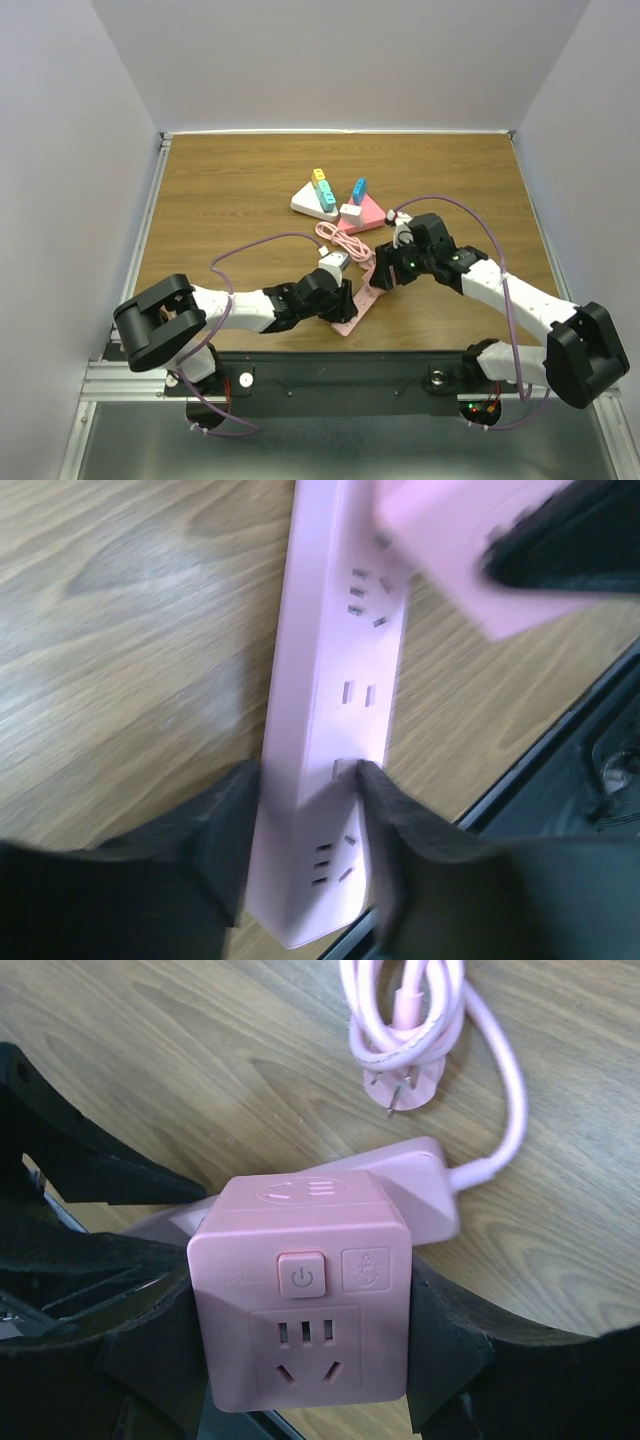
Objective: Insert the plug
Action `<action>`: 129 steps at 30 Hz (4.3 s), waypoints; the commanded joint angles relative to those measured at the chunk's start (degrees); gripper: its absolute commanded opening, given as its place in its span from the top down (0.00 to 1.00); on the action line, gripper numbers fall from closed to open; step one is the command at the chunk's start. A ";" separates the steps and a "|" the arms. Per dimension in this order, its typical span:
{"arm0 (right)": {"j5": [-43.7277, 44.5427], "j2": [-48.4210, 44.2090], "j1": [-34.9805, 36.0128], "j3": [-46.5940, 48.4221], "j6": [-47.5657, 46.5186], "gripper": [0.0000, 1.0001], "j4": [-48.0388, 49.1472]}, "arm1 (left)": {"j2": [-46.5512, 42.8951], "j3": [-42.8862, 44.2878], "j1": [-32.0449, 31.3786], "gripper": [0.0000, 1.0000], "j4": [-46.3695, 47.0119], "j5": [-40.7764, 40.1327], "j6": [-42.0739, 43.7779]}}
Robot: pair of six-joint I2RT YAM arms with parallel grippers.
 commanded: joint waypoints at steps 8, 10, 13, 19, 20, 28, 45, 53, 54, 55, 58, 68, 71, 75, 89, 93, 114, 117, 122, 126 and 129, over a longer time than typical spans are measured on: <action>1.37 0.88 2.39 2.27 0.79 0.99 -0.61 | 9.17 0.26 0.21 0.75 -8.93 -1.78 -0.66; 2.95 0.97 2.39 2.27 1.41 1.00 -0.70 | 9.87 0.43 0.30 0.78 -9.19 -1.78 -0.84; 5.77 0.88 2.39 2.62 2.29 1.00 -1.23 | 11.72 0.61 0.39 0.83 -10.16 -2.30 -1.54; 7.00 1.58 2.48 3.50 1.33 1.00 -1.49 | 13.22 0.35 0.91 0.92 -10.16 -1.87 -1.98; 7.09 2.11 2.48 3.67 0.97 1.00 -1.58 | 13.13 0.43 1.09 0.92 -10.16 -1.87 -1.90; 6.56 4.74 2.48 4.99 -0.96 1.00 -1.49 | 12.95 0.52 1.35 0.93 -10.07 -1.78 -1.54; 2.00 3.69 2.57 5.08 -1.40 1.00 -3.69 | 13.04 0.44 2.49 0.94 -10.07 -0.55 -1.02; 3.13 3.78 2.66 5.17 -0.61 1.00 -4.65 | 12.87 0.00 2.85 0.97 -9.63 -0.28 -1.10; 3.40 3.96 2.65 5.34 -0.61 1.00 -4.65 | 12.87 0.00 2.93 0.97 -9.72 -0.28 -1.10; 3.66 4.04 2.74 5.34 -0.61 1.00 -4.74 | 12.78 -0.09 2.94 0.97 -9.72 -0.28 -1.10; 5.33 3.87 2.83 5.61 -0.61 1.00 -5.01 | 12.51 -0.35 3.02 0.97 -9.72 -0.20 -1.10; 8.14 5.45 2.92 7.19 -2.37 1.00 -5.88 | 12.34 -0.44 3.20 0.97 -9.72 0.07 -1.19; 7.62 5.80 2.83 7.28 -2.90 1.00 -6.06 | 12.34 -0.44 3.20 0.97 -9.63 0.07 -1.28; 5.52 6.59 2.92 7.80 -4.12 0.99 -6.15 | 12.60 -0.36 3.29 0.97 -9.72 0.16 -1.02; 3.66 5.89 3.71 7.81 -4.83 1.00 -6.68 | 13.30 0.00 3.38 0.98 -9.72 0.59 -0.58; 5.24 4.05 3.71 7.37 -3.69 0.99 -6.76 | 13.66 0.35 3.38 0.98 -9.90 0.68 -0.23; 5.69 4.92 3.71 7.89 -5.36 1.00 -6.68 | 13.74 0.35 3.46 1.00 -9.99 0.95 -0.31; 5.60 5.36 3.62 7.81 -5.44 1.00 -6.68 | 13.66 0.35 3.46 1.00 -9.99 1.03 -0.31; 5.60 5.63 3.71 7.98 -5.36 1.00 -6.68 | 13.74 0.26 3.46 1.00 -9.90 1.12 -0.31; 5.95 5.98 3.71 8.16 -5.62 1.00 -6.68 | 13.57 0.26 3.38 1.00 -9.90 1.21 -0.40; 6.21 6.50 3.80 8.33 -5.71 1.00 -6.50 | 13.66 0.17 3.46 1.00 -9.90 1.30 -0.49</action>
